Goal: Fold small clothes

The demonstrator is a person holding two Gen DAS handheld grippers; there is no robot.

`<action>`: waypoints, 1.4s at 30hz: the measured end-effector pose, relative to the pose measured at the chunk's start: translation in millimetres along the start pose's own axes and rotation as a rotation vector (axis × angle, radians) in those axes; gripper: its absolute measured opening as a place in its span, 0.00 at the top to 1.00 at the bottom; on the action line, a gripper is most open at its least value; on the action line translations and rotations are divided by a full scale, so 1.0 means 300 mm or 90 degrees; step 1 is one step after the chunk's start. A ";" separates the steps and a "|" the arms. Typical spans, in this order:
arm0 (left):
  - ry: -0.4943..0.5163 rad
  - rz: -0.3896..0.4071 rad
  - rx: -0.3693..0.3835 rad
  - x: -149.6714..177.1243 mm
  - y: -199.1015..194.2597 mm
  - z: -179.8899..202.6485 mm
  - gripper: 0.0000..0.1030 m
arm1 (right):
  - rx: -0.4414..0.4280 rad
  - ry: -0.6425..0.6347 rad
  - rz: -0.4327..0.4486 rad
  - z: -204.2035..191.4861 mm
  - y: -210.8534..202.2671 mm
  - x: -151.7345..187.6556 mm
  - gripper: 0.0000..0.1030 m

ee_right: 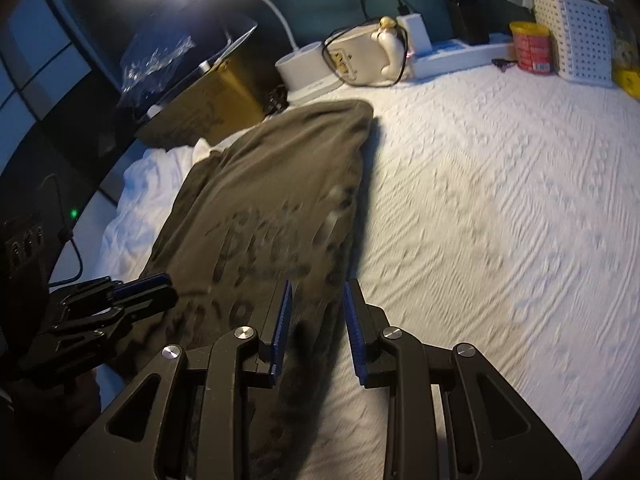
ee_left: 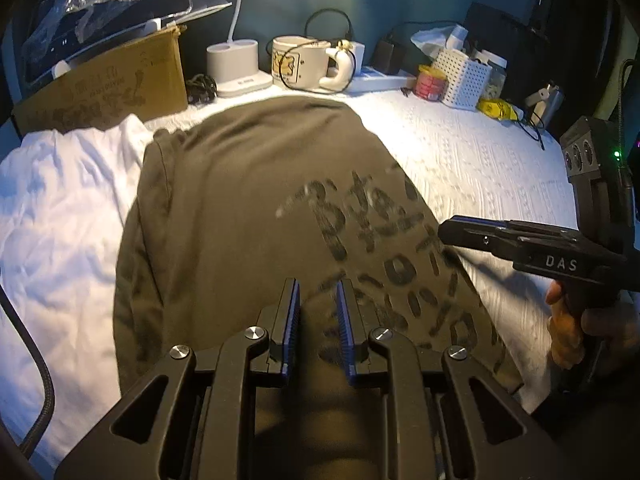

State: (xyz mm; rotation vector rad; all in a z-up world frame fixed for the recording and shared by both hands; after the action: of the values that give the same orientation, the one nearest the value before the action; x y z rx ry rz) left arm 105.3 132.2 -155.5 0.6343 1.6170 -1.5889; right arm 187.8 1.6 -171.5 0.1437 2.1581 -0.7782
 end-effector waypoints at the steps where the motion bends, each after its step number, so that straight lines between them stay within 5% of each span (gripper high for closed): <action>1: 0.000 -0.004 -0.001 0.014 -0.003 0.003 0.82 | -0.005 0.000 -0.004 -0.009 -0.006 0.018 0.72; 13: 0.001 -0.017 -0.010 0.110 -0.049 0.006 0.81 | -0.056 0.005 -0.012 -0.079 -0.105 0.149 0.73; 17: 0.011 -0.012 -0.002 0.126 -0.063 0.025 0.67 | -0.050 -0.014 -0.009 -0.107 -0.129 0.186 0.73; 30: 0.029 0.017 -0.003 0.131 -0.128 0.054 0.66 | -0.048 -0.041 -0.015 -0.128 -0.218 0.281 0.73; 38: 0.036 0.070 0.017 0.051 -0.149 0.161 0.66 | 0.022 -0.050 0.002 -0.023 -0.333 0.280 0.72; 40: 0.037 0.076 0.021 0.035 -0.141 0.184 0.62 | 0.050 -0.043 0.013 0.030 -0.366 0.264 0.72; 42: 0.040 0.081 0.025 0.018 -0.129 0.211 0.44 | 0.069 -0.033 0.022 0.079 -0.395 0.248 0.69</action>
State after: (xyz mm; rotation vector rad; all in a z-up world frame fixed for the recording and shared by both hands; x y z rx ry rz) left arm 82.6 65.2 -132.1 0.8000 1.5621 -1.5241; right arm 113.1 -118.6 -180.2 0.2146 2.0605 -0.8704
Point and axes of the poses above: each gripper's, at about its wrist camera, not at the fingertips, and y roughly the way its jaws point, z to its right, x to its underside, the point moved 10 cm from there along y, roughly the way its jaws point, and after that the axes turned 15 degrees about z, right-handed, at the moved point
